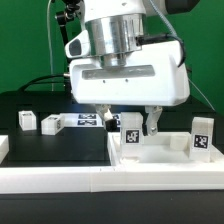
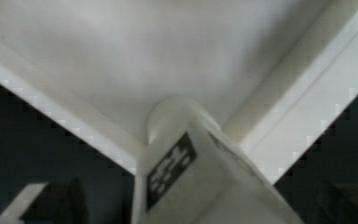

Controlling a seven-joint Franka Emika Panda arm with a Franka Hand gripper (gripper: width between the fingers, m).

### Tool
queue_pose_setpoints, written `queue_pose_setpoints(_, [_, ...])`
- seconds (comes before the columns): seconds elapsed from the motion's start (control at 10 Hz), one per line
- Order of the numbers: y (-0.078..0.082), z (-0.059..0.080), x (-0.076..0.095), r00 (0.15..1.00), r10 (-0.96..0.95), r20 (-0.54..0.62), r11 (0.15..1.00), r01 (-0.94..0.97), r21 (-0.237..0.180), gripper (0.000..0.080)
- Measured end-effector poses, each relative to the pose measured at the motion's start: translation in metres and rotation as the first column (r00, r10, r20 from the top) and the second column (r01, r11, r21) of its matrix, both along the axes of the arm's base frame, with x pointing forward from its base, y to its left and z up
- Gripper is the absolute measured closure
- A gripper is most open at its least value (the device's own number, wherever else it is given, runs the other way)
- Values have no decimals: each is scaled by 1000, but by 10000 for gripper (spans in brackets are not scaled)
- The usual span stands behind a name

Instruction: Assemble square table

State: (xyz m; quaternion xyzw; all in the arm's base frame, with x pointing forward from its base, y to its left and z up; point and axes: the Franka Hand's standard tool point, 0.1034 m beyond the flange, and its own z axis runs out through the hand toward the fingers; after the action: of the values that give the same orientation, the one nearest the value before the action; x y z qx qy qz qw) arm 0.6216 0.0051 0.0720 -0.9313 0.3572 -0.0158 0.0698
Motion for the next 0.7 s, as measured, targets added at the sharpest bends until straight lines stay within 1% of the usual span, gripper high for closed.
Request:
queue_pose_setpoints(0.1, [-1, 1, 0, 992, 123, 11, 992, -123, -22, 151])
queue_pose_setpoints(0.3, [-2, 2, 1, 956, 293, 22, 955, -292, -50, 151])
queue_pose_setpoints(0.5, [1, 4, 2, 900, 435, 19, 898, -432, -86, 151])
queue_pose_setpoints(0.7, [4, 5, 2, 839, 544, 16, 835, -540, -108, 151])
